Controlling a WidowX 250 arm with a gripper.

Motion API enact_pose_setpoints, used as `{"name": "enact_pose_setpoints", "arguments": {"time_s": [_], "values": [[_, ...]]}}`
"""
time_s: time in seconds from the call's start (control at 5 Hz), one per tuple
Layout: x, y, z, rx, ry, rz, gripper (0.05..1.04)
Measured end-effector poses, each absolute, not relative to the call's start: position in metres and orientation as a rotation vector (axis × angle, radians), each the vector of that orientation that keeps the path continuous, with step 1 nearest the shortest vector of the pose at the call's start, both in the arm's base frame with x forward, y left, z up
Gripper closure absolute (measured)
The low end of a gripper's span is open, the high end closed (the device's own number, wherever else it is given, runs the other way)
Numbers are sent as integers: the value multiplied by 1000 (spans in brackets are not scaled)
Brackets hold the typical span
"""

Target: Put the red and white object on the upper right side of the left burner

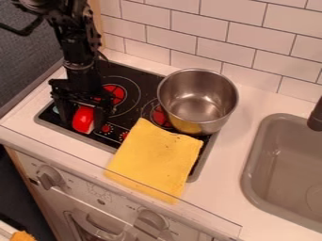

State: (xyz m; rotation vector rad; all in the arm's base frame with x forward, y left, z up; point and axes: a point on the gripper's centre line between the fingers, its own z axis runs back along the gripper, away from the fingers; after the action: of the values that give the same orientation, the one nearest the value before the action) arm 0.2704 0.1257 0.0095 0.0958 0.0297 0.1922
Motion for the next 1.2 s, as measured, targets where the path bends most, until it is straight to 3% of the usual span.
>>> {"name": "enact_pose_setpoints", "arguments": {"time_s": [0.2,0.4,0.6,0.8,1.2], "values": [[273,120,10,104,31,181,418],[274,117,10,103,36,179,496],[286,113,24,87,-10,183,496],[318,109,48,86,-95,176,496],[384,96,24,64,-80,152,496]]}}
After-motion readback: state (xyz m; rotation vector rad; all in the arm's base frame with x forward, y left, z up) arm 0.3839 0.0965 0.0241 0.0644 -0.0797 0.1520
